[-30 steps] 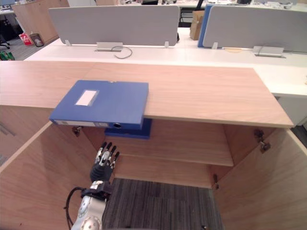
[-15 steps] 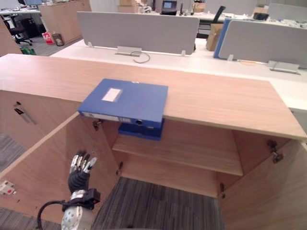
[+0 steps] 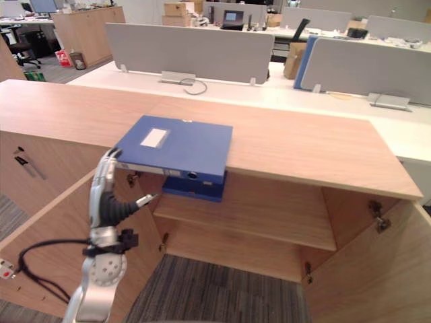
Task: Walk over to the cabinet, pick up the folder, carry it to the office cabinet, place the folder inside the office cabinet, then close the office cabinet door
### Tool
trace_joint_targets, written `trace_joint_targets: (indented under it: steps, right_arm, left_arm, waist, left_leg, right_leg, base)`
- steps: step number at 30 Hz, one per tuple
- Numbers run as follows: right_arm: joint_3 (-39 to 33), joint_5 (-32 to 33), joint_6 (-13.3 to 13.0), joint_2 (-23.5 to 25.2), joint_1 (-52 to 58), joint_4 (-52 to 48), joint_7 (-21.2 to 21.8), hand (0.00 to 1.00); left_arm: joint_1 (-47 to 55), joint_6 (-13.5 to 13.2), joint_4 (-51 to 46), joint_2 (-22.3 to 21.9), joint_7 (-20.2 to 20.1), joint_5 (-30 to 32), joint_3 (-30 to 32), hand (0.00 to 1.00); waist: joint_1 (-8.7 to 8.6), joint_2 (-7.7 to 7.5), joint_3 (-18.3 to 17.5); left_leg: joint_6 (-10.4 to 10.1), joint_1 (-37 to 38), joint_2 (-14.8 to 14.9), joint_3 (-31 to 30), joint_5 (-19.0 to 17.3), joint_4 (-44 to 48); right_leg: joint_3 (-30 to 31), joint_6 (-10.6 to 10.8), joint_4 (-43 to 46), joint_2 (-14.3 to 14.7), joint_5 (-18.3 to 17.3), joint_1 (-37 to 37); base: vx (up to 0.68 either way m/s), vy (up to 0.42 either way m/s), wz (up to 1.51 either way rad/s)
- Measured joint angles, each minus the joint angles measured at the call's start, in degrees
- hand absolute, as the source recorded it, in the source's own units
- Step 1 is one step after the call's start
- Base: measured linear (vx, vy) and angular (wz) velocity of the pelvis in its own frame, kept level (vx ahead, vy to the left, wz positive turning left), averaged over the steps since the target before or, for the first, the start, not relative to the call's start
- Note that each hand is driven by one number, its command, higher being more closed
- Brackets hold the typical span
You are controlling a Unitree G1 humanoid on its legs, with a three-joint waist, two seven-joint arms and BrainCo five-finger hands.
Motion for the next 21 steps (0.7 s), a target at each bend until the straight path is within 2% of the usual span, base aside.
trace_joint_targets:
  steps: [2, 7, 11, 14, 21]
  right_arm:
    - [0.3, -0.1, -0.3, -0.2, -0.4, 0.1, 0.5, 0.00]
    - [0.2, -0.7, -1.9, -0.6, -0.4, 0.1, 0.9, 0.00]
    - [-0.2, -0.8, -2.6, -0.5, -0.2, 0.0, 1.0, 0.00]
    - [-0.6, -0.8, -2.9, -0.4, 0.1, -0.1, 1.1, 0.00]
    - [-2.9, -0.8, -3.5, 0.0, 0.7, -0.4, 1.6, 0.00]
  left_arm:
    - [-2.7, 1.3, 4.9, 3.3, 0.7, 4.4, 0.0, 0.00]
    - [-5.6, 4.5, 12.8, 9.5, 2.3, 12.8, 2.3, 0.00]
    - [-6.6, 5.4, 14.5, 12.0, 2.3, 14.2, 5.2, 0.00]
    - [-6.9, 6.3, 14.5, 15.5, 2.9, 14.7, 6.8, 0.00]
    - [-10.3, 6.1, 15.0, 18.9, 3.6, 16.2, 7.1, 0.00]
  waist:
    - [-1.09, 0.12, 0.1]
    - [-2.01, 0.75, 1.0]
    - [-2.67, 0.88, 1.0]
    - [-2.63, 0.92, 1.1]
    - [-2.66, 1.39, 1.1]
  left_leg:
    - [-0.1, 0.2, 0.5, 0.7, 0.0, 0.0]
    - [-0.5, 1.1, 1.7, 3.7, -0.1, 0.0]
    - [-1.0, 1.5, 2.3, 4.8, -0.4, -0.1]
    - [-1.4, 2.0, 2.4, 5.9, -0.8, -0.1]
    - [-1.7, 2.0, 2.4, 6.2, -1.0, 0.0]
  right_leg:
    - [0.7, -0.4, -0.6, 0.3, 0.5, 0.0]
    - [4.1, -1.2, -2.0, 1.8, 2.0, -0.3]
    - [5.2, -1.3, -2.1, 2.1, 2.2, -0.5]
    - [6.3, -1.3, -2.1, 2.5, 2.2, -0.5]
    - [6.8, -1.3, -3.1, 2.8, 2.3, -0.4]
  base:
    - [-0.04, -0.021, -0.20]
    - [-0.08, -0.017, -0.34]
    - [-0.06, -0.012, -0.21]
    - [-0.01, -0.002, -0.17]
    - [0.01, -0.005, -0.04]
